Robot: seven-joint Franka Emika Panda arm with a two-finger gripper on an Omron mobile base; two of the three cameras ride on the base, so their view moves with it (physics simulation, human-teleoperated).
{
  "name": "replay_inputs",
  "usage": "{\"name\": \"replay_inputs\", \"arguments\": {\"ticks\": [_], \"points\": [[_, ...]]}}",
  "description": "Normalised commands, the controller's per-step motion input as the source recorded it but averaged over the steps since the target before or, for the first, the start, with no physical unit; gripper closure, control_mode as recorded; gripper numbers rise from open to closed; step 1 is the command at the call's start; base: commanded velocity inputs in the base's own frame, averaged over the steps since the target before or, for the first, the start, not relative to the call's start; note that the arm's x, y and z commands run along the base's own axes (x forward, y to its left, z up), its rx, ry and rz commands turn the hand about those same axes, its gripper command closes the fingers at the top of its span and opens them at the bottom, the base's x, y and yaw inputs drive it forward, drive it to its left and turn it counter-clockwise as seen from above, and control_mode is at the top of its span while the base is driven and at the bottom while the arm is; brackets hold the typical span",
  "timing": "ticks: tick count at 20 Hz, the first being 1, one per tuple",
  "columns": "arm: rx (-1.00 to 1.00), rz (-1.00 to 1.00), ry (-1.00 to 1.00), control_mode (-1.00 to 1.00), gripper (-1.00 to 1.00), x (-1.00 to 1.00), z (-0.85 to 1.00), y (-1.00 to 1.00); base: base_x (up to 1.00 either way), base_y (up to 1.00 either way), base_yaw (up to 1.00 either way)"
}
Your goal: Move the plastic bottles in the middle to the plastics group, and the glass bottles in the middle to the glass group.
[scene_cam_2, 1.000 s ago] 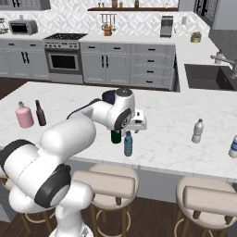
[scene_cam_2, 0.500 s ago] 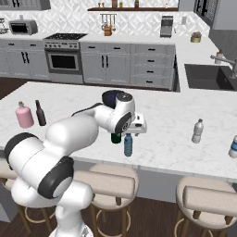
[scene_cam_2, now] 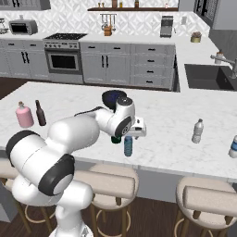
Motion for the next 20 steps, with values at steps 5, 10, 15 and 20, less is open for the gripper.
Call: {"name": "replay_inputs", "arguments": {"ticks": [5,10,15,20], "points": [[0.0,0.0,0.0,-1.0,-1.0,0.04,-0.17,0.0,0.0,0.0,0.0],[0.0,0.0,-0.01,-1.0,-1.0,0.06,-0.12,0.0,0.0,0.0,0.0],[0.01,0.0,-0.02,-1.0,-1.0,0.01,-0.11,0.0,0.0,0.0,0.0],[0.02,0.0,-0.03,-1.0,-1.0,0.0,-0.06,0.0,0.0,0.0,0.0]]}}
